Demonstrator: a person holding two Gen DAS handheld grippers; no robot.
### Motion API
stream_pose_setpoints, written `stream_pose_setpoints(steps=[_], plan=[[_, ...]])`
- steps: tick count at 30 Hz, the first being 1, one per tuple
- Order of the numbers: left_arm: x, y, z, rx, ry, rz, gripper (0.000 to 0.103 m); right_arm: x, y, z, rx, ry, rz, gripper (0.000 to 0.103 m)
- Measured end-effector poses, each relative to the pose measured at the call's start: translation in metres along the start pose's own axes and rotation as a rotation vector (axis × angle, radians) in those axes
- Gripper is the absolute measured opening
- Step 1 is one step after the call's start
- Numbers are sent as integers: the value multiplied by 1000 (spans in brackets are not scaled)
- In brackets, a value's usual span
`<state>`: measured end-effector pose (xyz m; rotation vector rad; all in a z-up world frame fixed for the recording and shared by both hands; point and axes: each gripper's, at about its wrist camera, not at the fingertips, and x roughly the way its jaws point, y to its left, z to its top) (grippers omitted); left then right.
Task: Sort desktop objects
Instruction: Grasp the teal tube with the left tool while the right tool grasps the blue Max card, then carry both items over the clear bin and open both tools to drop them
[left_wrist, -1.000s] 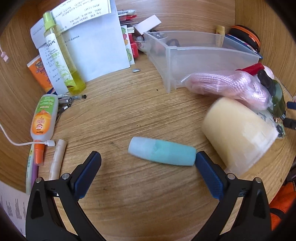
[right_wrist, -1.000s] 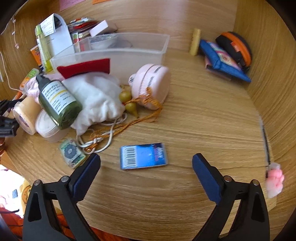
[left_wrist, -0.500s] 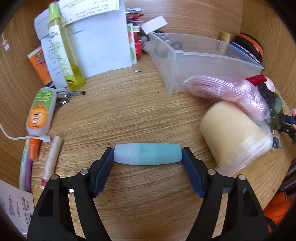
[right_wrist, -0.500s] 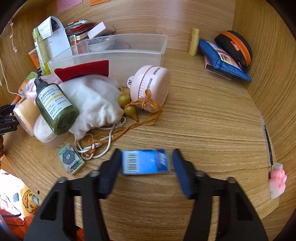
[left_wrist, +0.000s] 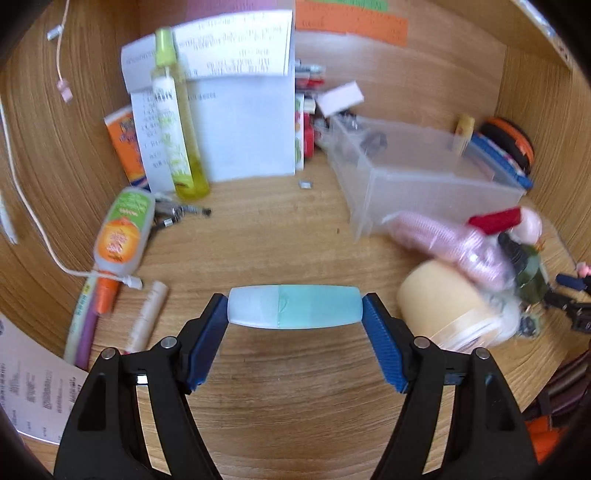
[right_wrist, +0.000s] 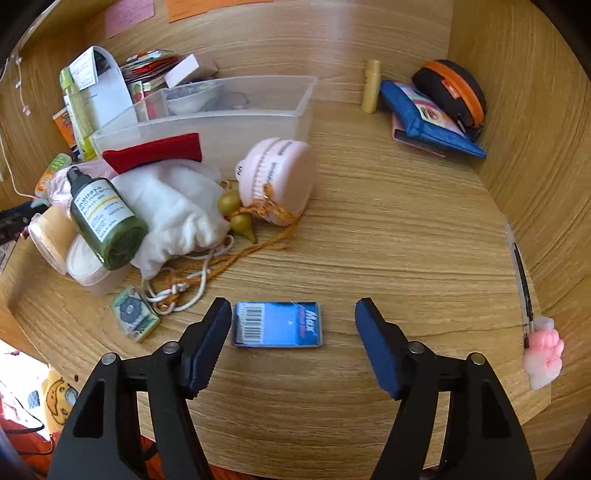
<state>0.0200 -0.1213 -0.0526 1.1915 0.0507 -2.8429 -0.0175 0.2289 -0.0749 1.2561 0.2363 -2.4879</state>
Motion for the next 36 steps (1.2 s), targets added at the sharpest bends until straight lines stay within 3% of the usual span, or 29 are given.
stream_pose_setpoints(steps=[5, 8, 15, 23, 32, 36], plan=[[-12, -4, 10, -5, -42, -22, 73, 4, 3, -2, 3, 14, 44, 64], [-15, -8, 15, -9, -61, -37, 73, 4, 13, -4, -46, -5, 23, 44], [-16, -23, 36, -9, -105, -75, 73, -3, 13, 2, -59, -54, 36, 44], [-16, -44, 68, 15, -135, -102, 73, -35, 3, 47, -71, -219, 44, 44], [4, -61, 112, 9, -91, -136, 73, -38, 1, 108, -125, -359, 88, 44], [21, -69, 127, 14, -39, -139, 73, -19, -5, 136, -112, -336, 162, 44]])
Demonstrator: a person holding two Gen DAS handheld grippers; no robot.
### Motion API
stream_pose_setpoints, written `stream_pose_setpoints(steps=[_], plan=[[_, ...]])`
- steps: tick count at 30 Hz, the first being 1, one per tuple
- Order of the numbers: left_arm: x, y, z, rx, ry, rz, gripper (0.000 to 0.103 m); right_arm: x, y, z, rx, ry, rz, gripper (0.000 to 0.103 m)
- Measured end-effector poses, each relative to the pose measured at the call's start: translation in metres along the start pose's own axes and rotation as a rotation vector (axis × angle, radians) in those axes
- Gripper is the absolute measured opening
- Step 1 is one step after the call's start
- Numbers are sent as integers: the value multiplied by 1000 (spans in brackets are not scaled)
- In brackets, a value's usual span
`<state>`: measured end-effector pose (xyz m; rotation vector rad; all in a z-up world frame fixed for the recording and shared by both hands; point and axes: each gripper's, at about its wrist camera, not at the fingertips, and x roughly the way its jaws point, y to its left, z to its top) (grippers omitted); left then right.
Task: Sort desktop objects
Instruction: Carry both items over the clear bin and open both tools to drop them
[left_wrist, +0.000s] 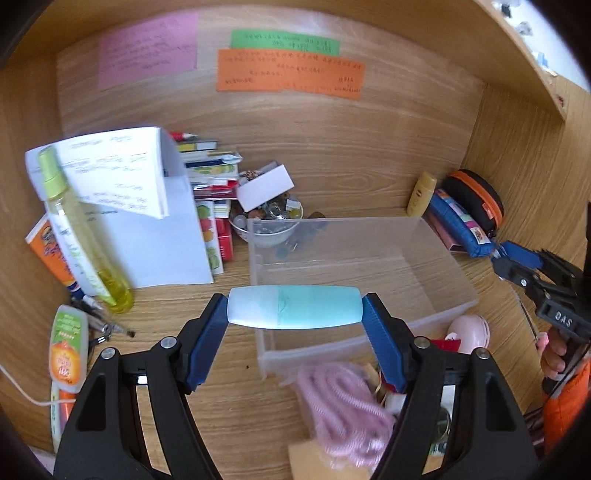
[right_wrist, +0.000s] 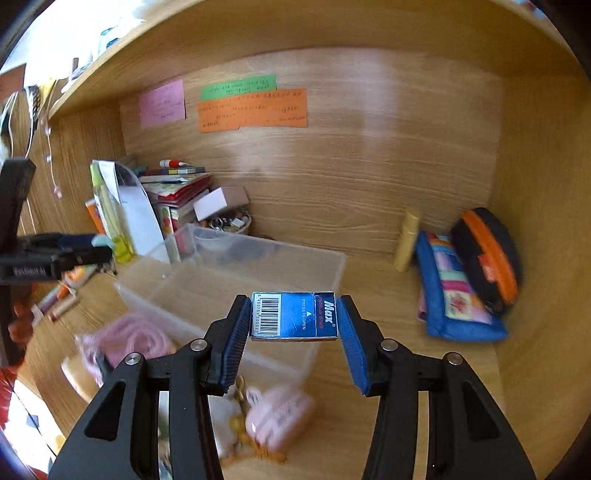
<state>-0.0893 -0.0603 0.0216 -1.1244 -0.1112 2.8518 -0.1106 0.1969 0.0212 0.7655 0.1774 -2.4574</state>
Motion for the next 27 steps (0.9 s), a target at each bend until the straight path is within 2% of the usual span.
stream_pose_setpoints(steps=[7, 14, 16, 20, 27], plan=[[41, -12, 17, 1, 115, -11, 73, 54, -5, 16, 7, 118, 78, 44], [85, -21, 21, 1, 246, -20, 73, 89, 12, 12, -86, 235, 83, 44], [93, -26, 20, 28, 269, 2, 73, 93, 15, 9, -96, 242, 86, 44], [101, -27, 17, 31, 300, -5, 73, 99, 18, 5, -99, 256, 99, 44], [112, -29, 16, 57, 340, 5, 73, 117, 28, 1, -169, 304, 69, 44]])
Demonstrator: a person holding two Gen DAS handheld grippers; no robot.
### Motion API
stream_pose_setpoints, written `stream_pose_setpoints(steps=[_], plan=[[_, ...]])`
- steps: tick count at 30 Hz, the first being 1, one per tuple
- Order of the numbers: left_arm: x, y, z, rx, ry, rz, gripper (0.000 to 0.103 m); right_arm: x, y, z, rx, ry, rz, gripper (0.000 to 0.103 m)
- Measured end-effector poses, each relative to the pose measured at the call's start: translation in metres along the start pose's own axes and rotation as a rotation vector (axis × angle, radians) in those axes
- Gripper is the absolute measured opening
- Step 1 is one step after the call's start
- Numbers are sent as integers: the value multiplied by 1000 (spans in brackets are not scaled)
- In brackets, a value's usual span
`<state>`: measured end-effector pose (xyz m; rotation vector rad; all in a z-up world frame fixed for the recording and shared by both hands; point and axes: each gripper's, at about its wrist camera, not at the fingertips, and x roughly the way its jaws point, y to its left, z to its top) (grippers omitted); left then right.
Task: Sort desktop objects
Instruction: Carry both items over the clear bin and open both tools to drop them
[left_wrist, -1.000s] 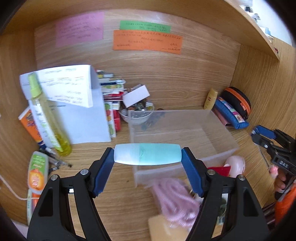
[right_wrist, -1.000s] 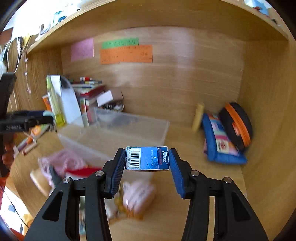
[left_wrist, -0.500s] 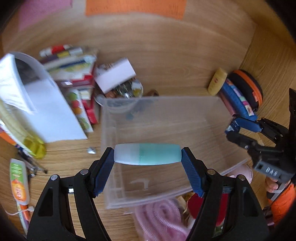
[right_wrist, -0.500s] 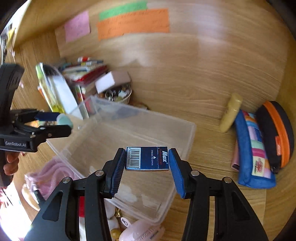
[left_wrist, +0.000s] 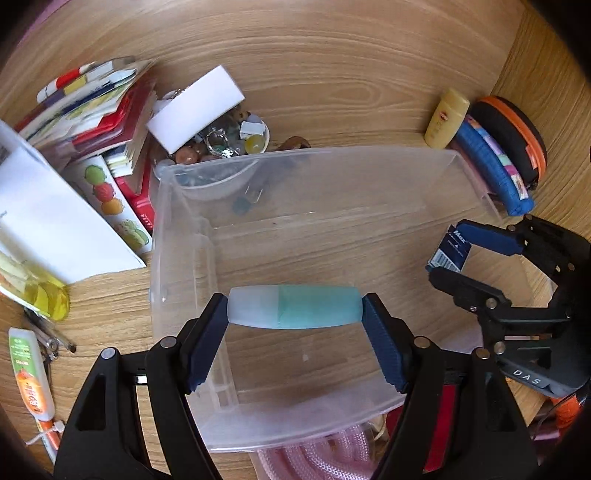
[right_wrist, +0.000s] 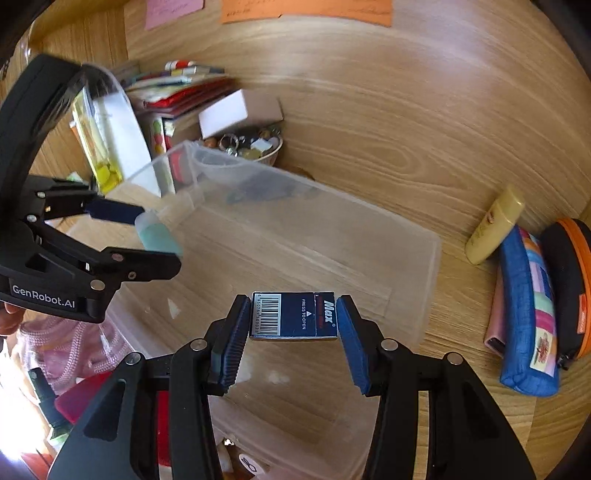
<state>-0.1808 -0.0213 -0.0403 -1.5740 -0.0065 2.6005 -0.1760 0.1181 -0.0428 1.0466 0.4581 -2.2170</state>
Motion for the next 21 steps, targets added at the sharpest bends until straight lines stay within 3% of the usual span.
stream_pose_setpoints(steps=[5, 13, 18, 21], plan=[[6, -4, 1, 29, 17, 24, 73, 5, 1, 4, -15, 9, -1, 44], [-2, 0, 0, 39, -31, 19, 73, -9, 3, 3, -32, -14, -25, 46], [-10, 1, -2, 32, -44, 15, 73, -16, 5, 5, -29, -43, -47, 58], [-18, -1, -2, 24, -62, 8, 78, -29, 6, 3, -25, -67, -63, 60]])
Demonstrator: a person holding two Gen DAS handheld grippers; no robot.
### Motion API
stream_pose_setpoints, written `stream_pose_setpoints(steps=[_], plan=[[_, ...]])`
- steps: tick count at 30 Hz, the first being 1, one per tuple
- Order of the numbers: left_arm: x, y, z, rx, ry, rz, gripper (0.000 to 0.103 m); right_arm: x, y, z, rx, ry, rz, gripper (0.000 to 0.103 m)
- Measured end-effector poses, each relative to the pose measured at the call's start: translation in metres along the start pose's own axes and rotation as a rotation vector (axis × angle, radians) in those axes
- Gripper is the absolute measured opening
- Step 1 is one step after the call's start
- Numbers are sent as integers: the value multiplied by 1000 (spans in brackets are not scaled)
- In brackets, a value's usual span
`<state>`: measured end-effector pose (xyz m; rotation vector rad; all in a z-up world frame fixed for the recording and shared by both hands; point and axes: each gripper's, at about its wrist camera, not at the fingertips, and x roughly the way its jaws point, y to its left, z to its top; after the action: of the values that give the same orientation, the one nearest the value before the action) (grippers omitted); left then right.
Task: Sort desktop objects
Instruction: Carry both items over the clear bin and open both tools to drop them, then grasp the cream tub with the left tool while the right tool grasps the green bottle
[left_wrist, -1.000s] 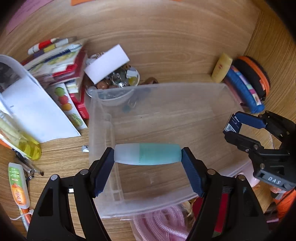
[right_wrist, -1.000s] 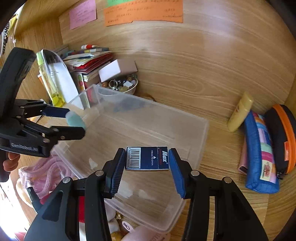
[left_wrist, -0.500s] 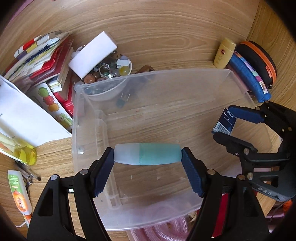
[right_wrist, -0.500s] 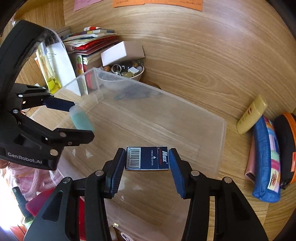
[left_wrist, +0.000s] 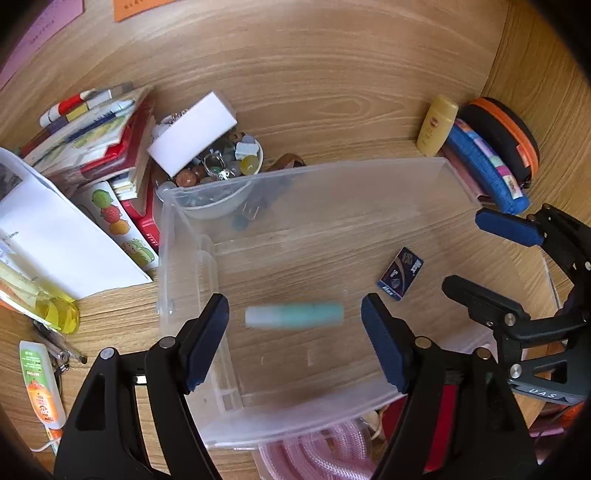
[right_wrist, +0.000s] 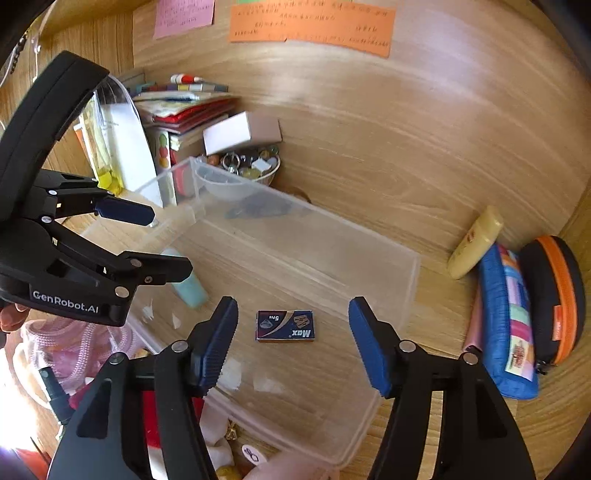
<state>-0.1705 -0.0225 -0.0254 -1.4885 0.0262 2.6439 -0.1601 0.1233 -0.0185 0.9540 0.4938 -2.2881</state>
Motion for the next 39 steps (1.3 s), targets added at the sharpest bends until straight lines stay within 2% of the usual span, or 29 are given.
stream_pose_setpoints(steps=[1, 3, 8, 11, 15, 22, 29, 35, 39], plan=[[-4, 0, 0, -2, -11, 4, 80, -2, 0, 0, 0, -4, -1, 62], [-10, -2, 0, -5, -34, 11, 88, -9, 1, -1, 2, -16, -8, 74], [-35, -3, -5, -15, -93, 18, 89, -34, 4, -7, -2, -74, -43, 76], [-50, -2, -9, -31, -131, 17, 89, -52, 4, -13, 8, -116, -53, 83], [-75, 4, -20, -41, -198, 36, 90, -68, 2, -20, 26, -147, -75, 84], [-106, 10, -56, -77, -294, 14, 90, -84, -5, -35, 52, -163, -105, 84], [-113, 6, -97, -38, -289, 92, 90, -92, 1, -56, 57, -160, -116, 84], [-108, 8, -132, -73, -212, 61, 90, -101, 27, -71, 18, -159, -29, 84], [-101, 6, -153, -94, -183, 70, 90, -103, 48, -78, -20, -153, 30, 84]])
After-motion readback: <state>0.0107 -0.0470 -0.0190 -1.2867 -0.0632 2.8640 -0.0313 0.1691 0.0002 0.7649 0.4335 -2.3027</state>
